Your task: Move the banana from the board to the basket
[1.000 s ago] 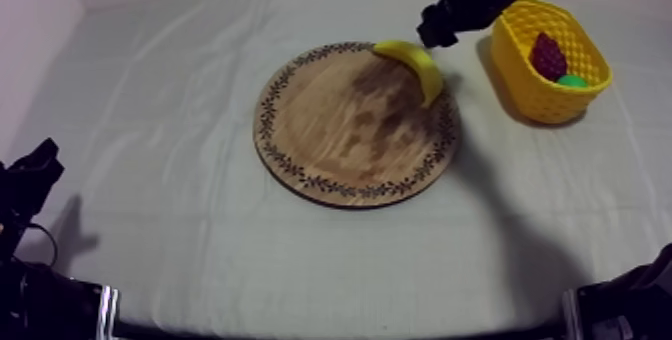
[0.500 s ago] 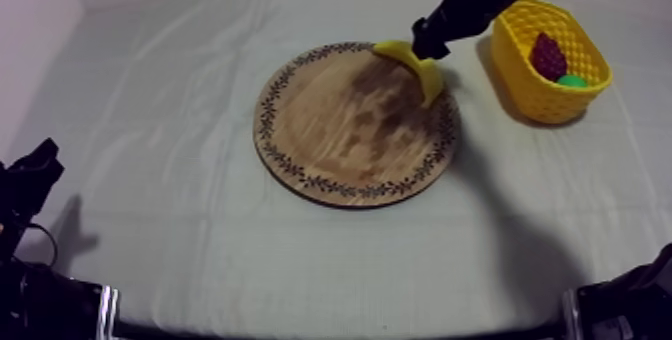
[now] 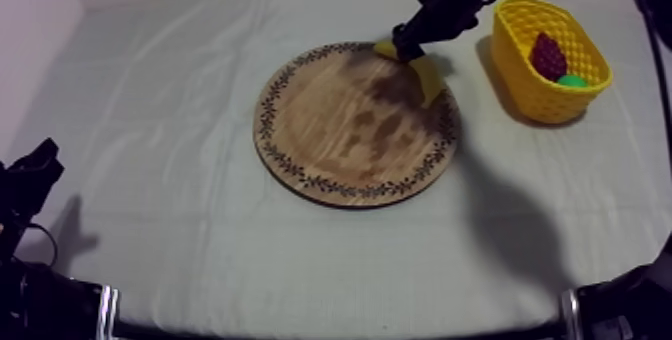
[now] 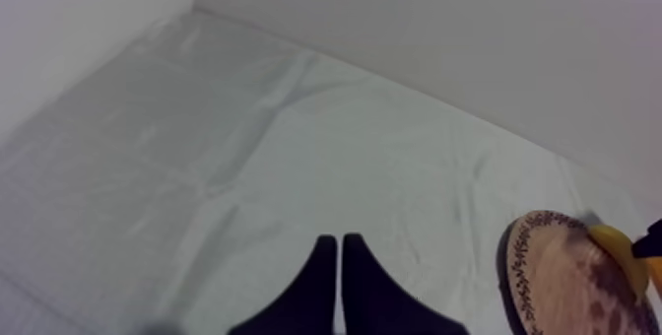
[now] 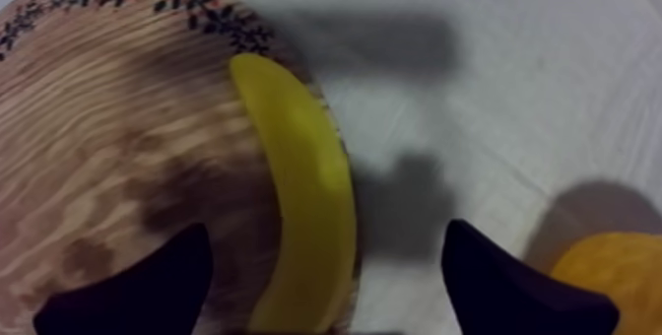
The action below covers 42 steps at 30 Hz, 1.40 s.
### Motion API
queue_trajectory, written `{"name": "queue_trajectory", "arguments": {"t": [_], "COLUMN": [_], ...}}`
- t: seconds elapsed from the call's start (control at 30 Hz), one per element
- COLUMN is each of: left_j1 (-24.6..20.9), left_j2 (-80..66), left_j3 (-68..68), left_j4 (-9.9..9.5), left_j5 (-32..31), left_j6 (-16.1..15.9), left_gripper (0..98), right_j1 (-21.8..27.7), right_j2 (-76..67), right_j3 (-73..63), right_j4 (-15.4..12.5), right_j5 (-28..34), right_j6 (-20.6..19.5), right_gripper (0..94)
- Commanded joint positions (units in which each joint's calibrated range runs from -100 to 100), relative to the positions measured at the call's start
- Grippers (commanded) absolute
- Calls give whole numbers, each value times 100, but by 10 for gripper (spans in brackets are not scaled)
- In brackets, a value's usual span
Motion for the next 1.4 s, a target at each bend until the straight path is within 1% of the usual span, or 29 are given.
{"name": "queue_trajectory", "arguments": {"t": [0.0,0.13,0.27,0.33,0.43,0.5,0.6,0.7,0.83,0.93,1.0,1.17,1.37], "left_j1": [-3,-3,-3,-3,-3,-3,-3,-3,-3,-3,-3,-3,-3], "left_j2": [0,0,0,0,0,0,0,0,0,0,0,0,0], "left_j3": [0,0,0,0,0,0,0,0,0,0,0,0,0], "left_j4": [1,1,1,1,1,1,1,1,1,1,1,1,1], "left_j5": [3,3,3,3,3,3,3,3,3,3,3,3,3], "left_j6": [1,1,1,1,1,1,1,1,1,1,1,1,1], "left_gripper": [1,1,1,1,1,1,1,1,1,1,1,1,1], "right_j1": [21,49,47,42,20,-5,-47,-78,-97,-99,-89,2,202], "right_j2": [184,341,436,471,529,582,684,781,879,834,657,-252,-1635], "right_j3": [-86,-161,-241,-296,-389,-445,-539,-650,-819,-886,-863,-566,204], "right_j4": [18,30,2,-34,-86,-110,-113,-88,-62,-61,-111,-291,-377], "right_j5": [39,87,141,171,244,293,373,471,632,769,886,1196,1436], "right_j6": [-13,7,57,86,127,152,159,136,103,95,143,338,587], "right_gripper": [856,820,740,663,495,406,313,240,191,177,175,178,183]}}
